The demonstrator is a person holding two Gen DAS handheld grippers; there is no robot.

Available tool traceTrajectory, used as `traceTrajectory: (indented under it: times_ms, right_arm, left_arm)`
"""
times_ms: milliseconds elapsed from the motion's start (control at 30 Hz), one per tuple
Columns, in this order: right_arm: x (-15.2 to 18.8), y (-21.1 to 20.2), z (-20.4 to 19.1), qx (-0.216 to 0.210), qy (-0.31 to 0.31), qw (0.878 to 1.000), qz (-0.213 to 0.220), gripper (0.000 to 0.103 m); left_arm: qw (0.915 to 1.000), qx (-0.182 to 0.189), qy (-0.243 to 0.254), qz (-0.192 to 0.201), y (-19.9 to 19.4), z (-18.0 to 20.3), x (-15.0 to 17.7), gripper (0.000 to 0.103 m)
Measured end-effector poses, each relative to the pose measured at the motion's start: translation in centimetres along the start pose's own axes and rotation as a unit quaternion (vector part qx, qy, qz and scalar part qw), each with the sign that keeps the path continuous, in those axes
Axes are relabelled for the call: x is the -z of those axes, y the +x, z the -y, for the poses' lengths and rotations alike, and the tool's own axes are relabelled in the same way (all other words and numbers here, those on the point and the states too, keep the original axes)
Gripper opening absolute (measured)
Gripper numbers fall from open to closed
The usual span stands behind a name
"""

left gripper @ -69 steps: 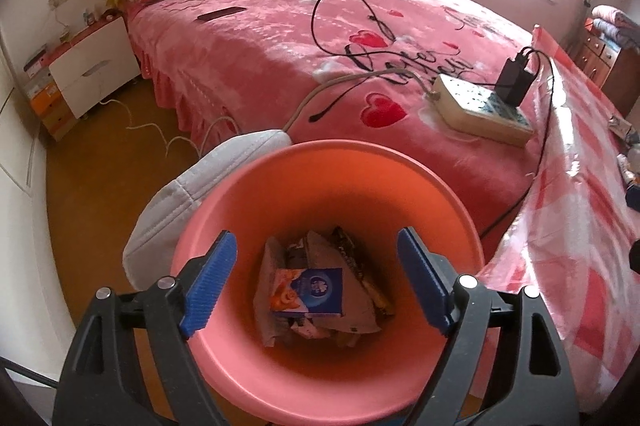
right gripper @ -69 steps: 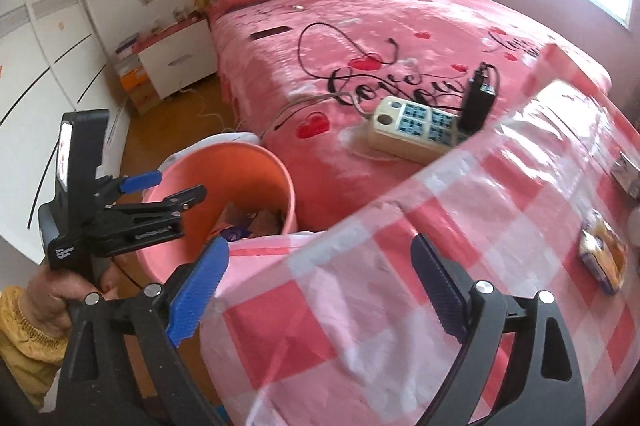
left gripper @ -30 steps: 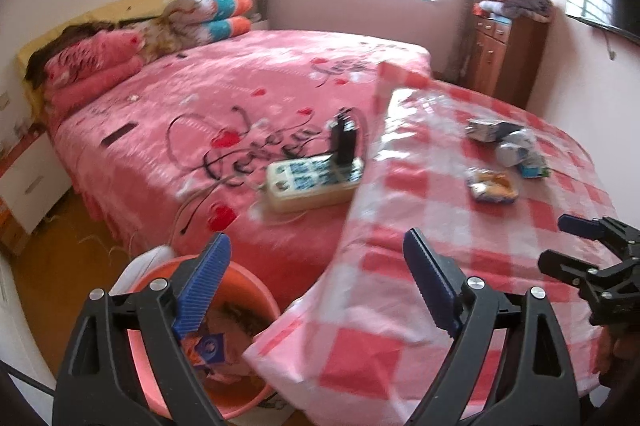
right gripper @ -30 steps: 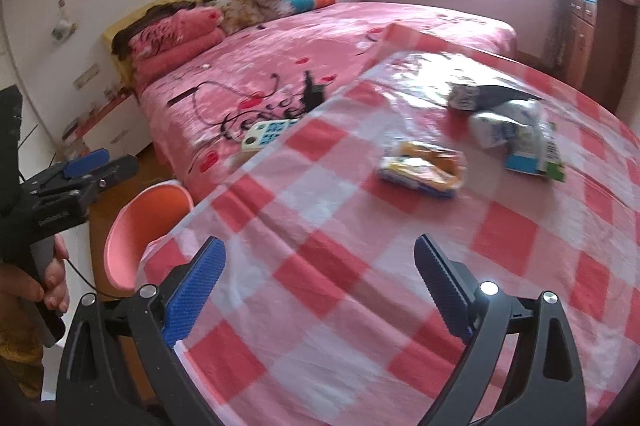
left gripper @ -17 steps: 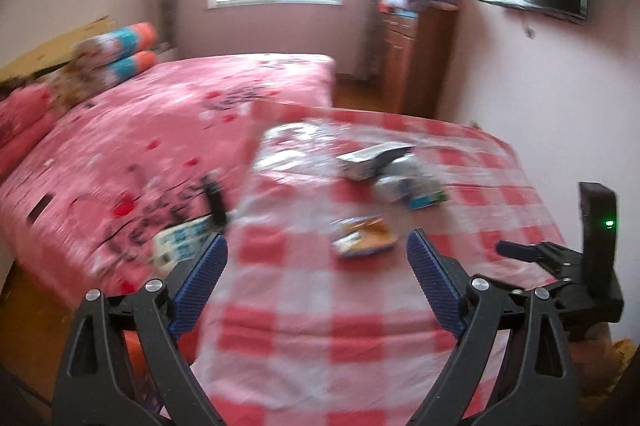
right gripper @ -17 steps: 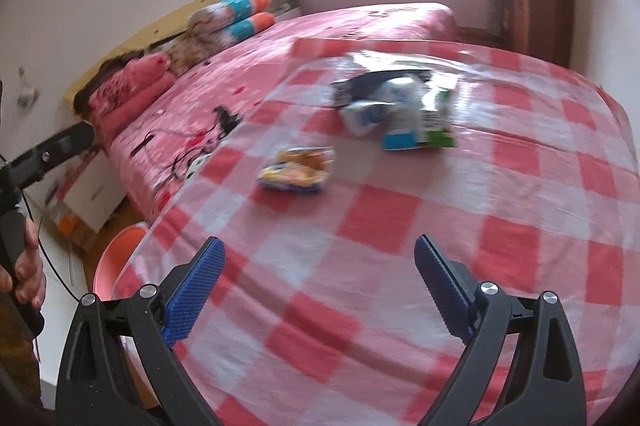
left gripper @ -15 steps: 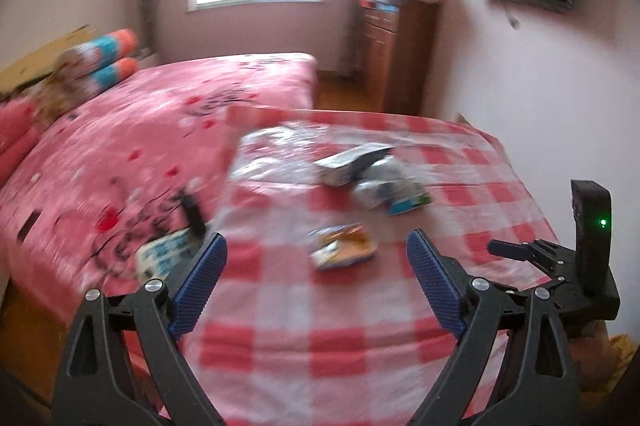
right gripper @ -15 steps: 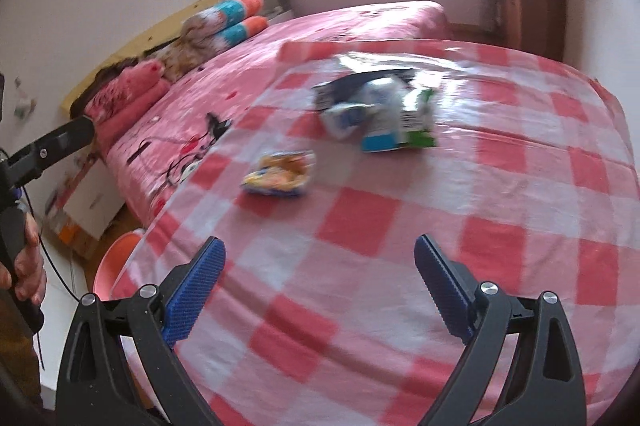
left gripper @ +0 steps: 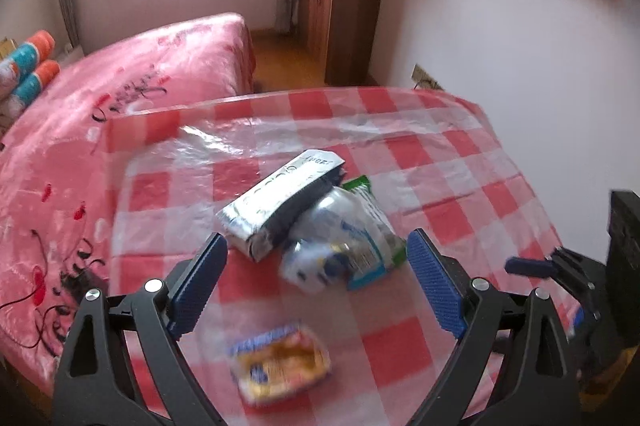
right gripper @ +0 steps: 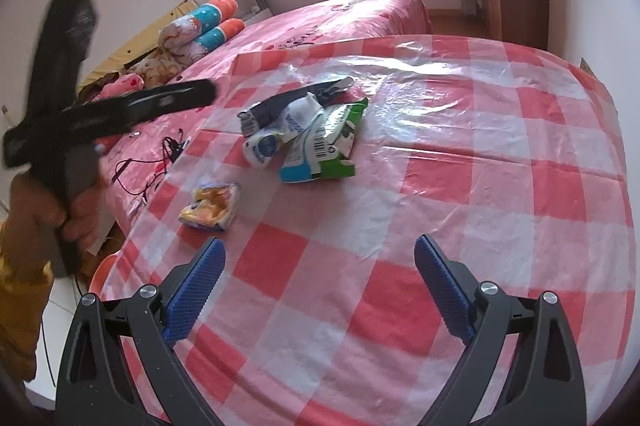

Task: Collect trash
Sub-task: 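Move both grippers back over the remaining trash on the sheet, then grasp the white paper packet with the left gripper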

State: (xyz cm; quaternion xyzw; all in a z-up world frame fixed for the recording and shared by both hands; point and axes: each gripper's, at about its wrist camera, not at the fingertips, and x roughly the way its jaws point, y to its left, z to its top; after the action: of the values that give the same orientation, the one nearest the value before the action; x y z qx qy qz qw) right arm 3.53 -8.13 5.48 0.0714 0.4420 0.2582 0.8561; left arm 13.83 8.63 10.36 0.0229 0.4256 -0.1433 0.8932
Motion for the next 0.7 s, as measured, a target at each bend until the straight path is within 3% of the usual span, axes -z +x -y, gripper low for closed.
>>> traceTrajectory:
  times_ms: [233, 700]
  right_arm:
    - [-1.5, 2.6, 0.7, -0.012, -0.001, 1.000, -0.023, 0.094]
    - [-3.9, 7.1, 0.4, -0.015, -0.025, 0.999, -0.040, 0.094]
  left_arm:
    - [0.9989, -0.001, 0.000, -0.047, 6.2, -2.3, -2.7, 0.092]
    - [0.9952, 0.054, 0.025, -0.077, 11.3, -3.3, -4.8, 0.091]
